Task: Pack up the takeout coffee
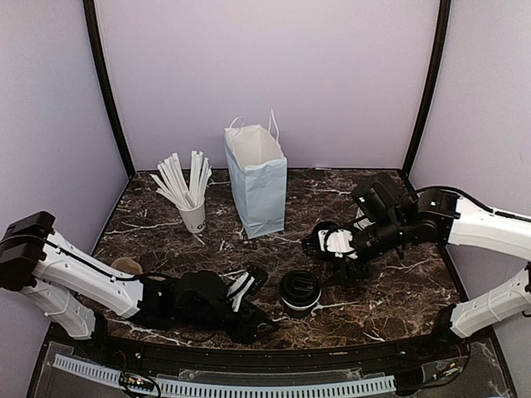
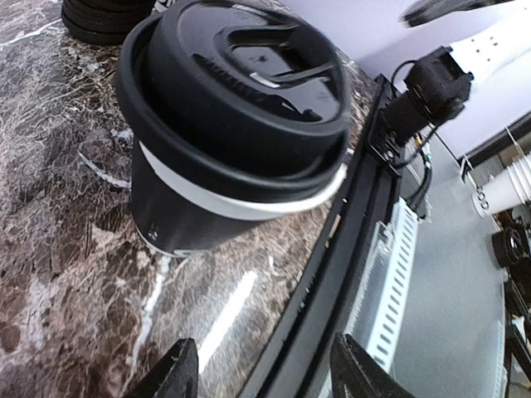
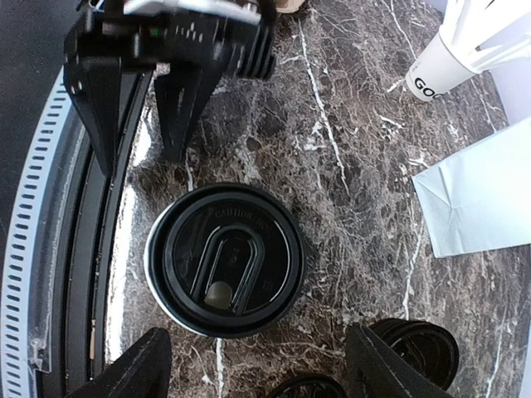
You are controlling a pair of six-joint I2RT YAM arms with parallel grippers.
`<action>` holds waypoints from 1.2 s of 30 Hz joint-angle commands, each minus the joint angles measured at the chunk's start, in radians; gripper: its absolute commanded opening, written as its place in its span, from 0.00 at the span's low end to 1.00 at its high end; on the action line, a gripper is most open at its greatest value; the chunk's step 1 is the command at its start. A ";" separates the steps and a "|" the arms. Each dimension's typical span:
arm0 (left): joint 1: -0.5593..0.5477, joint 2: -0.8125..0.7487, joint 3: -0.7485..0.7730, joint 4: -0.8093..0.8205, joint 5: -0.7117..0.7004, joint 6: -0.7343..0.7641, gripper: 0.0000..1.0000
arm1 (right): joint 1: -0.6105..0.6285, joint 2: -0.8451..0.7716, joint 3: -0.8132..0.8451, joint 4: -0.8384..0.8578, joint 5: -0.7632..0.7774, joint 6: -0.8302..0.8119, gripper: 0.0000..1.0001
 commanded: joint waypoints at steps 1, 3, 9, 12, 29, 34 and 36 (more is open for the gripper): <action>-0.021 0.096 -0.017 0.241 -0.105 -0.050 0.56 | -0.023 0.078 0.101 -0.038 -0.133 0.010 0.76; -0.025 0.136 -0.012 0.300 -0.122 -0.057 0.56 | -0.024 0.113 0.118 -0.067 -0.153 -0.001 0.78; -0.025 0.217 0.006 0.388 -0.161 -0.055 0.55 | -0.024 0.179 0.129 -0.105 -0.195 -0.019 0.82; -0.024 0.241 0.019 0.399 -0.166 -0.047 0.56 | -0.024 0.202 0.123 -0.086 -0.183 -0.006 0.82; 0.015 0.288 0.011 0.459 -0.148 -0.074 0.55 | -0.006 0.220 0.058 0.028 -0.111 0.038 0.83; 0.025 0.291 0.007 0.460 -0.142 -0.080 0.56 | 0.008 0.232 0.055 0.029 -0.102 0.036 0.82; 0.030 0.291 0.003 0.460 -0.142 -0.085 0.55 | 0.016 0.233 0.052 0.026 -0.095 0.031 0.81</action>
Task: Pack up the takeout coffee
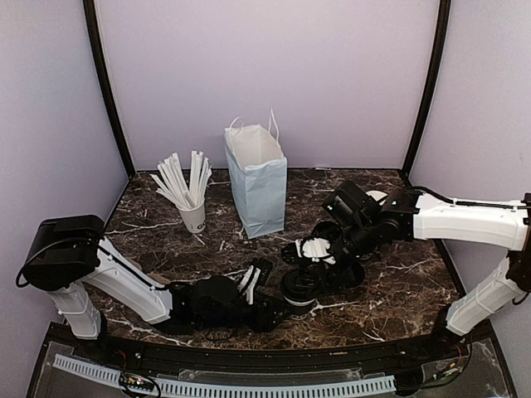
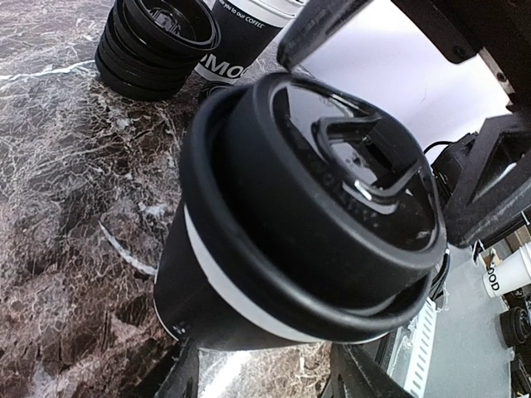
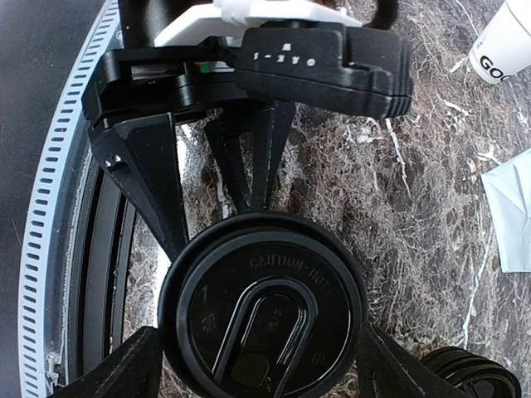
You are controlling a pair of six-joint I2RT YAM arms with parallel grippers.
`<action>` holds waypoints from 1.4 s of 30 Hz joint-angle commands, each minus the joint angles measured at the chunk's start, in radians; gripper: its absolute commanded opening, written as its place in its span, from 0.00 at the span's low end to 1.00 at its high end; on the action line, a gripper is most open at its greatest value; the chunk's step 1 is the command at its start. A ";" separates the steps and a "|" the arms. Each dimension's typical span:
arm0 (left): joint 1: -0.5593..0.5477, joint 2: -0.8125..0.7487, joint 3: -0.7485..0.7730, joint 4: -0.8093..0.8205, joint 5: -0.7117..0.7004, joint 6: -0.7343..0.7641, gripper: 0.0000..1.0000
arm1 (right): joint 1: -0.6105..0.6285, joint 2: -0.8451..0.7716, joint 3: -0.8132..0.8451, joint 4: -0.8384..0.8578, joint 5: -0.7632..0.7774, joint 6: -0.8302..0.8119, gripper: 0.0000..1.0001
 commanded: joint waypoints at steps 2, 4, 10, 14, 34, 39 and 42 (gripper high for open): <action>0.016 0.002 -0.020 0.030 0.002 -0.015 0.55 | 0.024 0.008 -0.016 0.016 0.020 0.002 0.79; 0.019 0.002 -0.022 0.031 0.003 -0.018 0.55 | 0.027 0.007 -0.016 0.010 0.022 0.000 0.78; 0.024 0.003 -0.025 0.019 0.002 -0.027 0.55 | 0.037 -0.006 -0.025 0.019 0.062 0.003 0.76; 0.024 -0.006 -0.030 0.003 0.006 -0.032 0.55 | 0.043 -0.034 -0.051 0.045 0.097 0.007 0.75; 0.027 -0.372 -0.032 -0.482 -0.023 0.027 0.59 | -0.102 -0.233 -0.114 0.022 0.006 0.173 0.76; 0.070 -0.397 0.074 -0.544 -0.044 0.071 0.65 | -0.172 -0.242 -0.144 0.034 -0.052 0.240 0.70; 0.100 -0.331 0.164 -0.542 -0.017 0.086 0.66 | -0.190 -0.248 -0.153 0.027 -0.082 0.254 0.66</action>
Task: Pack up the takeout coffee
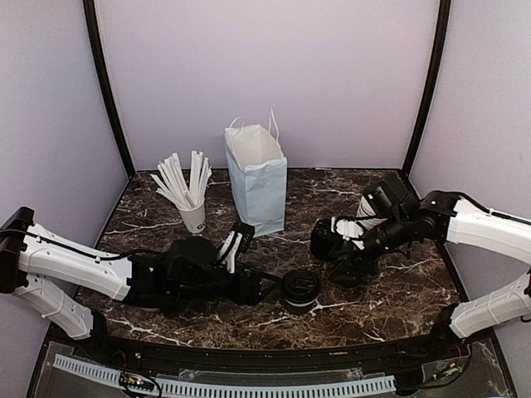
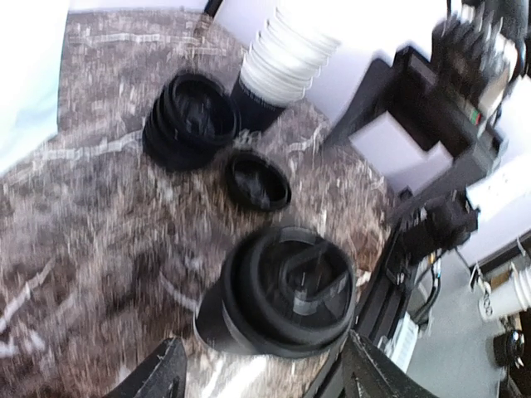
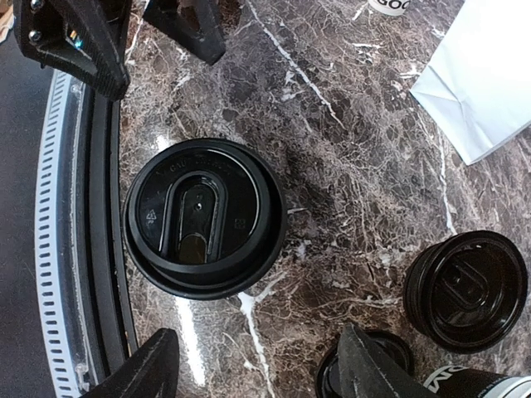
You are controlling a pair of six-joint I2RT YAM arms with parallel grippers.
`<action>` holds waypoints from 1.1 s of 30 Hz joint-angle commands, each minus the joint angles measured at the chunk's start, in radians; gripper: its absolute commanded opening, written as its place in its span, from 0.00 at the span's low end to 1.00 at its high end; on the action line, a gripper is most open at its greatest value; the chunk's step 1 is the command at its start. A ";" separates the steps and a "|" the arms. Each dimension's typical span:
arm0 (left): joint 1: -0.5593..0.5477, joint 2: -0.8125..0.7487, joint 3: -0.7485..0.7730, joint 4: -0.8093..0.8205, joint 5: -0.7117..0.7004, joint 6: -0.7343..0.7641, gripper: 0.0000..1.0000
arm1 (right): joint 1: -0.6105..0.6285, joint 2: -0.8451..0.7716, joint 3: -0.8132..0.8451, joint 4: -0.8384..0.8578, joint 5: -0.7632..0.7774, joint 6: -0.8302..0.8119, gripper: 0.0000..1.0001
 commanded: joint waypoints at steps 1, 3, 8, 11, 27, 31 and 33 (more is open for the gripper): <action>0.035 0.064 0.132 -0.056 0.010 0.057 0.67 | -0.029 -0.024 -0.021 0.025 -0.087 0.068 0.65; 0.036 0.117 0.181 -0.064 0.016 0.063 0.67 | -0.032 -0.028 -0.036 0.031 -0.093 0.079 0.63; 0.037 0.228 0.241 -0.064 0.053 0.057 0.67 | -0.039 0.022 -0.057 0.020 -0.108 0.088 0.59; 0.037 0.255 0.235 -0.064 0.067 0.044 0.65 | -0.043 0.066 -0.047 0.015 -0.150 0.097 0.58; 0.037 0.304 0.150 -0.088 0.096 -0.044 0.59 | -0.088 0.268 0.046 -0.049 -0.410 0.101 0.59; 0.037 0.326 0.144 -0.083 0.111 -0.066 0.58 | -0.134 0.297 0.050 -0.054 -0.457 0.126 0.58; 0.035 0.337 0.141 -0.075 0.121 -0.075 0.58 | -0.147 0.313 0.052 -0.055 -0.464 0.131 0.56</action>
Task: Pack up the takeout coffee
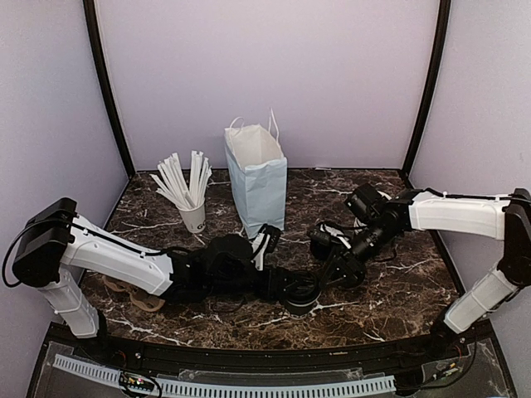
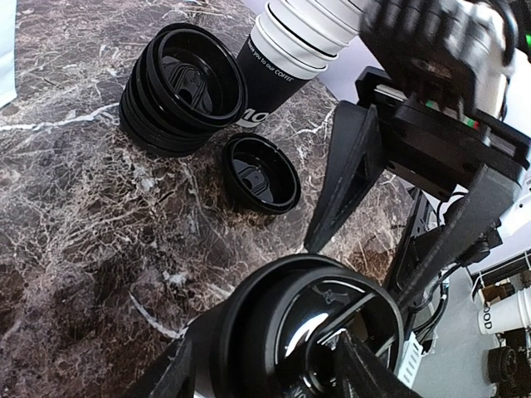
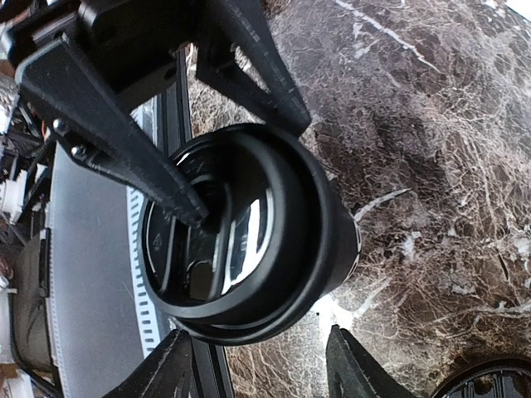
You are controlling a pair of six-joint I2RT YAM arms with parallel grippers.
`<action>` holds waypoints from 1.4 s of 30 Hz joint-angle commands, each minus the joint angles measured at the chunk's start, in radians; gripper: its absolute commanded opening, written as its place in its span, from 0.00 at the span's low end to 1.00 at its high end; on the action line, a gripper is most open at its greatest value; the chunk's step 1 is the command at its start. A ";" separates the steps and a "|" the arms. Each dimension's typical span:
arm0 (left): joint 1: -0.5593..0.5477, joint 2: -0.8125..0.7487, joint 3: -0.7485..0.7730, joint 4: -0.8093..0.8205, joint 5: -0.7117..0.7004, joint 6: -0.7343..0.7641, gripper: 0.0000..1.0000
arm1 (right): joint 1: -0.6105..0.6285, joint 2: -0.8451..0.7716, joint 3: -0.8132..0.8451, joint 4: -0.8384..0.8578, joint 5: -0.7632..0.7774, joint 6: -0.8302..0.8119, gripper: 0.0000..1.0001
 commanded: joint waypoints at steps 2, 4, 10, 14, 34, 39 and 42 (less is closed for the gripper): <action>-0.004 0.060 -0.044 -0.109 0.034 -0.020 0.58 | -0.029 0.042 0.029 -0.013 -0.072 0.031 0.54; -0.005 0.064 -0.044 -0.107 0.035 -0.024 0.57 | -0.029 0.055 0.031 -0.011 -0.071 0.037 0.52; -0.005 0.074 -0.048 -0.115 0.037 -0.038 0.57 | -0.030 0.101 0.017 0.008 -0.024 0.061 0.48; -0.011 0.082 -0.071 -0.117 0.038 -0.081 0.56 | -0.029 0.134 0.003 0.037 0.090 0.089 0.44; -0.005 0.150 -0.167 -0.173 0.010 -0.302 0.53 | -0.024 0.256 0.019 0.078 0.418 0.158 0.38; -0.006 0.160 -0.175 -0.155 0.037 -0.309 0.53 | -0.020 0.254 0.032 0.071 0.392 0.151 0.38; -0.011 0.117 -0.178 -0.124 0.022 -0.250 0.52 | -0.020 0.208 0.070 0.018 0.311 0.110 0.37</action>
